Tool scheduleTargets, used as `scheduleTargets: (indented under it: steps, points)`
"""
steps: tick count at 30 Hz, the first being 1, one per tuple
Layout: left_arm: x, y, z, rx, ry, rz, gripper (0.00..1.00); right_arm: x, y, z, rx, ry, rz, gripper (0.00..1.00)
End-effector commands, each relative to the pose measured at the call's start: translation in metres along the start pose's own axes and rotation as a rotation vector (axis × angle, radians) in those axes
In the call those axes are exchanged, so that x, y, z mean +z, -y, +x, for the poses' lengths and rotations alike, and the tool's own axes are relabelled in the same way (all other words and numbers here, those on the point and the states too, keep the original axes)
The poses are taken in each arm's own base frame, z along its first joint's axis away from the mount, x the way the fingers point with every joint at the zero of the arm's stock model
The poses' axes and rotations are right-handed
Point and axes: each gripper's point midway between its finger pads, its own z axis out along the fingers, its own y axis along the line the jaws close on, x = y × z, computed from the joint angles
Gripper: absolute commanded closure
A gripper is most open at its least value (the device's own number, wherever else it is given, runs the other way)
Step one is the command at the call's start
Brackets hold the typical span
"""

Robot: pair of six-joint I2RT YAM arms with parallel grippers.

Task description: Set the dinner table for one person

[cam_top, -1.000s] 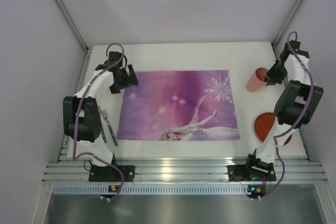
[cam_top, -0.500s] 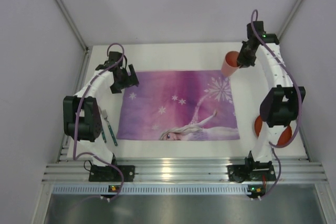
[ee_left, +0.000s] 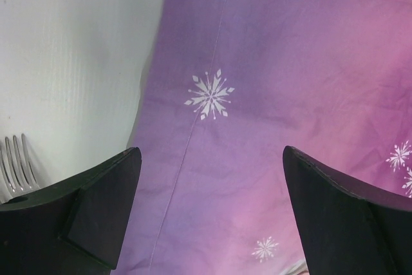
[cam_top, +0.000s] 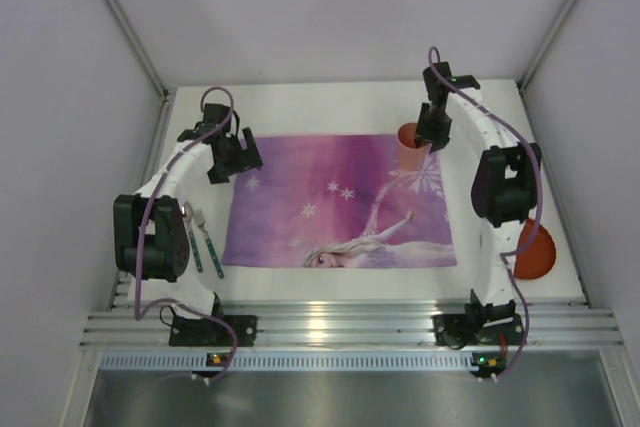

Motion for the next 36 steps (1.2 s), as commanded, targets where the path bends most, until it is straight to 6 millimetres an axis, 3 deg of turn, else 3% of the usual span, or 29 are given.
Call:
scheduleTargets:
  steps: [1,2,4,5,8,10,11,12,14,15,17,18,19,20,21,22,23,24,25,27,28,32,35,36]
  points:
    - [-0.017,0.002,-0.005,0.009,0.046,0.024,0.04,-0.017,-0.016,-0.011,-0.027,0.063,-0.022,0.62]
    - [-0.018,0.003,-0.005,0.009,0.05,0.029,0.04,-0.018,-0.014,-0.012,-0.028,0.067,-0.02,0.48]
    - [-0.022,0.004,-0.005,0.011,0.053,0.037,0.04,-0.027,-0.012,-0.014,-0.031,0.088,-0.019,0.39]
    - [-0.023,0.005,-0.006,0.01,0.057,0.04,0.04,-0.031,-0.011,-0.015,-0.034,0.097,-0.019,0.29]
    - [-0.031,0.016,-0.01,0.031,0.076,0.062,0.03,-0.059,-0.005,-0.019,-0.032,0.151,-0.023,0.14]
    - [-0.039,0.038,-0.011,0.077,0.098,0.089,0.02,-0.091,0.007,-0.02,-0.015,0.202,-0.017,0.09]
    - [-0.042,0.049,-0.01,0.103,0.103,0.103,0.02,-0.103,0.013,-0.019,0.004,0.222,-0.012,0.01]
    - [-0.049,0.075,-0.006,0.161,0.111,0.124,0.02,-0.133,0.024,-0.018,0.028,0.284,-0.01,0.0]
    - [-0.055,0.108,0.006,0.225,0.106,0.162,0.01,-0.15,0.038,-0.003,0.072,0.3,-0.004,0.0]
    - [-0.062,0.144,0.02,0.291,0.1,0.215,0.01,-0.181,0.049,0.005,0.103,0.36,-0.023,0.0]
    - [-0.072,0.181,0.039,0.327,0.083,0.281,0.01,-0.19,0.067,0.029,0.16,0.368,0.006,0.0]
    - [-0.081,0.213,0.057,0.38,0.073,0.336,0.01,-0.198,0.078,0.039,0.186,0.381,0.019,0.0]
    - [-0.085,0.229,0.067,0.389,0.069,0.365,0.01,-0.208,0.096,0.061,0.21,0.408,0.037,0.0]
    - [-0.089,0.251,0.093,0.441,0.042,0.4,0.01,-0.209,0.108,0.074,0.251,0.41,0.054,0.0]
    - [-0.098,0.267,0.1,0.458,0.047,0.438,0.01,-0.222,0.127,0.09,0.3,0.451,0.057,0.0]
    - [-0.101,0.279,0.11,0.473,0.043,0.462,0.01,-0.201,0.139,0.113,0.315,0.395,0.089,0.0]
    - [-0.103,0.293,0.135,0.515,0.014,0.484,0.01,-0.195,0.147,0.127,0.332,0.376,0.089,0.0]
    - [-0.11,0.303,0.141,0.523,0.013,0.508,0.01,-0.194,0.156,0.139,0.364,0.385,0.078,0.0]
    - [-0.113,0.31,0.151,0.525,-0.002,0.521,0.01,-0.167,0.156,0.164,0.344,0.29,0.074,0.0]
    - [-0.116,0.317,0.174,0.546,-0.035,0.528,0.01,-0.145,0.169,0.178,0.399,0.246,0.077,0.0]
    - [-0.12,0.319,0.179,0.526,-0.046,0.531,0.01,-0.121,0.168,0.198,0.374,0.159,0.061,0.0]
    - [-0.131,0.305,0.198,0.492,-0.069,0.509,0.01,-0.086,0.172,0.197,0.366,0.091,0.086,0.0]
    - [-0.15,0.28,0.2,0.455,-0.047,0.5,0.02,-0.073,0.173,0.179,0.388,0.084,0.104,0.0]
    - [-0.145,0.265,0.206,0.452,-0.06,0.465,0.02,-0.063,0.175,0.174,0.387,0.06,0.124,0.0]
